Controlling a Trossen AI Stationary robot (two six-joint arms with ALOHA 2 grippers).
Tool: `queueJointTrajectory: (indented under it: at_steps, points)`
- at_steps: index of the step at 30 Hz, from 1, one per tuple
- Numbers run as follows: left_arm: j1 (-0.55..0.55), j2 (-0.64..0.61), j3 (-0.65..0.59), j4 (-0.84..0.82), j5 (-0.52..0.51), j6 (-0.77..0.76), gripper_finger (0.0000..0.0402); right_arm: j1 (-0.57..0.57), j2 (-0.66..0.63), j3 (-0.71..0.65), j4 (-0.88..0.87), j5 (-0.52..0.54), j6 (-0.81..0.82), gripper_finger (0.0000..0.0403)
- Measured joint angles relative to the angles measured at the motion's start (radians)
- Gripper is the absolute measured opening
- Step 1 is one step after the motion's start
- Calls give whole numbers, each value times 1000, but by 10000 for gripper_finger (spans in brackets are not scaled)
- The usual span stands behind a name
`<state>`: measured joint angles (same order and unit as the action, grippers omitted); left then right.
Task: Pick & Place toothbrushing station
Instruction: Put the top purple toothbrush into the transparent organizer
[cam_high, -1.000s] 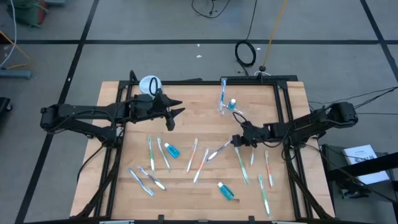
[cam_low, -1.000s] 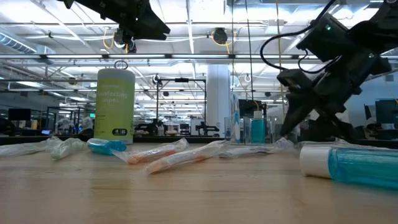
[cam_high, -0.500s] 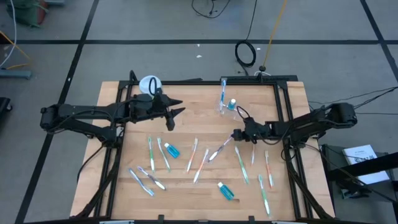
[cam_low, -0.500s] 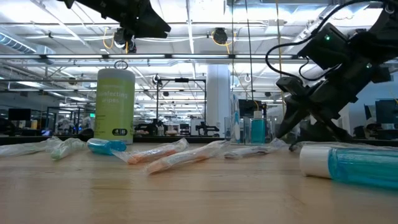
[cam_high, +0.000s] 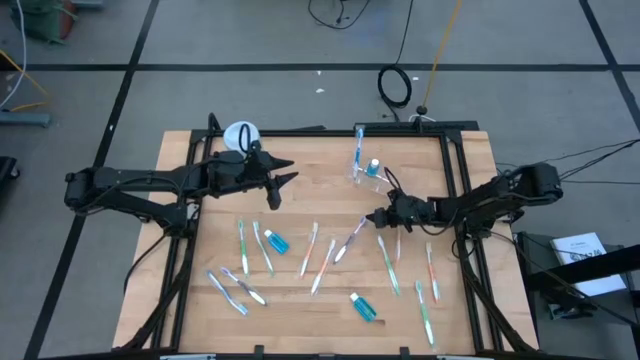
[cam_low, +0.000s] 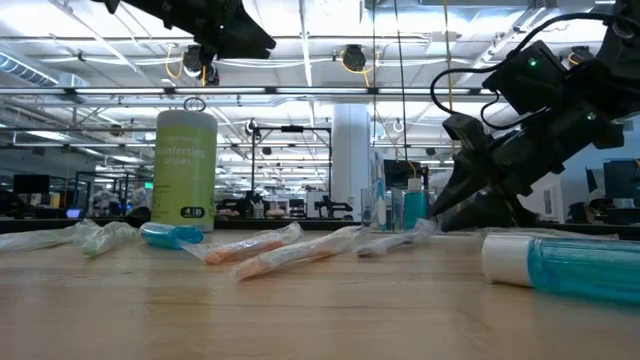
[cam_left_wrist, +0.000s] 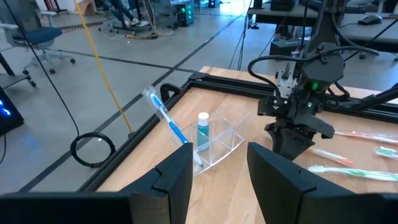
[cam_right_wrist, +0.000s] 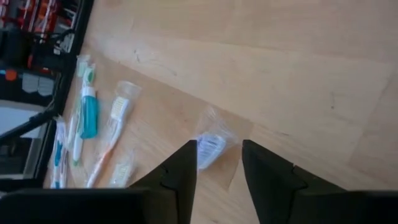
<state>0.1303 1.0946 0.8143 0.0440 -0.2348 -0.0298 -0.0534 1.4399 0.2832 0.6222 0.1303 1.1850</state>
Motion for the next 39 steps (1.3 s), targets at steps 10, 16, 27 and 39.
queueJointTrajectory:
  at_steps: [10,16,27,39]
  points:
    - [0,0,0,6,0,1,159,-1,-43,-3,78,-55,-291,122]
    - [0,0,0,7,1,1,159,0,-58,-2,73,1,-493,160]
    - [0,0,0,43,1,0,159,16,85,59,74,75,-576,203]
    - [0,0,0,33,1,22,159,15,167,122,-1,76,-587,161]
